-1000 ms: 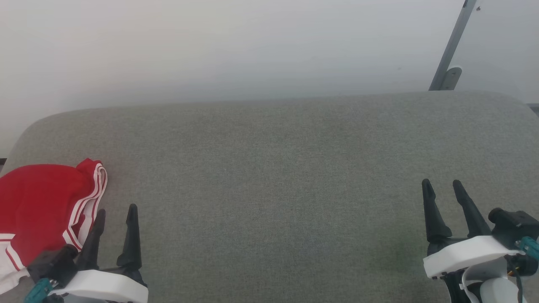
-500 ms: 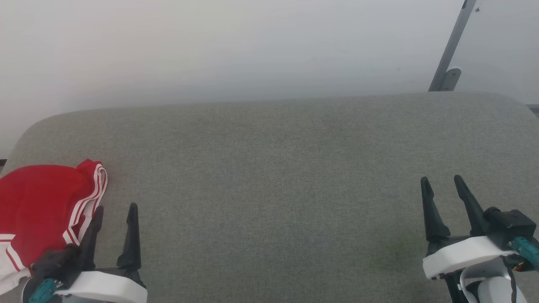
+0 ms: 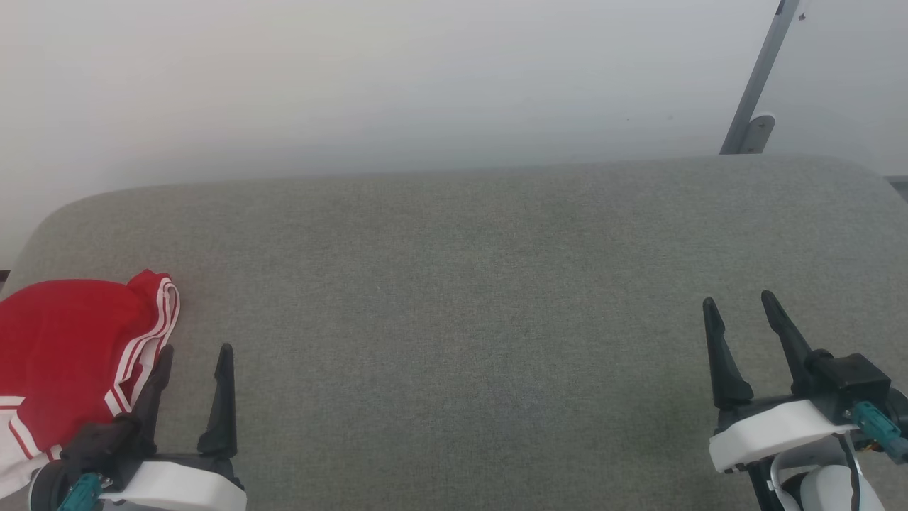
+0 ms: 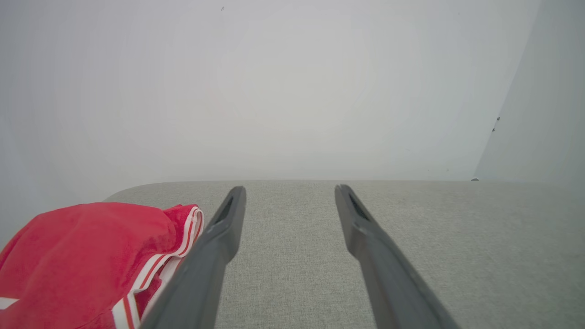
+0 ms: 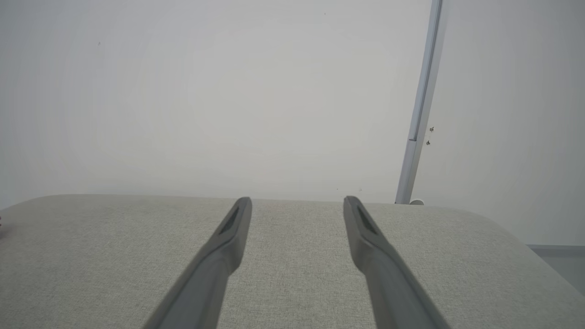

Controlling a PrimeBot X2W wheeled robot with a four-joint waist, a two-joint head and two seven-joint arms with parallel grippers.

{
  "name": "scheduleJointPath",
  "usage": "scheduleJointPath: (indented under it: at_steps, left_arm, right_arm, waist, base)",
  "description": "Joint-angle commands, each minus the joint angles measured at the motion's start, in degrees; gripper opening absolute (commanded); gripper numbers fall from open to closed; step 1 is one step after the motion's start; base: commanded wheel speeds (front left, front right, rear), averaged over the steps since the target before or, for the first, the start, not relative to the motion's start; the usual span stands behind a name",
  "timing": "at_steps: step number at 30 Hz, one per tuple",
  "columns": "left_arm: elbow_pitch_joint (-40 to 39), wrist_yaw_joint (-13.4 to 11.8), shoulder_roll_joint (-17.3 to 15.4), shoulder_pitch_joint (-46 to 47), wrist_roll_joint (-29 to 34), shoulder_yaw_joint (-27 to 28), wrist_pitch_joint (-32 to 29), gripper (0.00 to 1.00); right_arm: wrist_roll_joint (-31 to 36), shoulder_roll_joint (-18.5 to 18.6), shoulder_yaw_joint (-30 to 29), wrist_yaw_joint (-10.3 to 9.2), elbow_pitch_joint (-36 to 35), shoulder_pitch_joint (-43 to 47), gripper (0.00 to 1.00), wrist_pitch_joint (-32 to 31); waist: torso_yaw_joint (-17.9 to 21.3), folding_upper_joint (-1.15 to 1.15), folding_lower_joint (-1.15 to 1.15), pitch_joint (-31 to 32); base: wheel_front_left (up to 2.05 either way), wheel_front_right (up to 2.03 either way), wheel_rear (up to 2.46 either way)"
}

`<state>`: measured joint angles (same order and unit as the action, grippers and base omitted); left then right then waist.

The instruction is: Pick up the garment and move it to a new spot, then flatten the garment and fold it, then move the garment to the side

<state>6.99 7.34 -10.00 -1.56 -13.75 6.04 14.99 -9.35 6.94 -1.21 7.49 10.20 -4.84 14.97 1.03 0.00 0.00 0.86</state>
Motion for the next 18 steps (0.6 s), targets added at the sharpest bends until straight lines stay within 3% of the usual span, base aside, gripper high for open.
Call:
scheduleJointPath:
  at_steps: [1,12,18]
  left_arm:
    - [-0.1,0.18,-0.03,-0.38,0.19,0.17,0.29,1.0]
    - [0.08,0.14,-0.07,-0.17,-0.38,-0.05,0.29,1.0]
    - [1.09,0.14,-0.01,0.32,-1.93,0.44,0.29,1.0]
  right_arm:
    - [0.3,0.05,0.08,0.0,-0.14,-0.34,1.0,0.35]
    - [0.63,-0.01,-0.18,0.0,-0.34,0.13,1.0,0.34]
    - [0.49,0.21,-0.03,0.0,-0.06,0.77,1.0,0.34]
  waist:
    - [0.02,0.0,0.0,0.02]
    - [-0.24,0.0,0.0,0.12]
    - [-3.32,0.0,0.0,1.17]
  base:
    - [0.0,0.0,0.0]
    - [0.0,0.0,0.0]
    - [0.0,0.0,0.0]
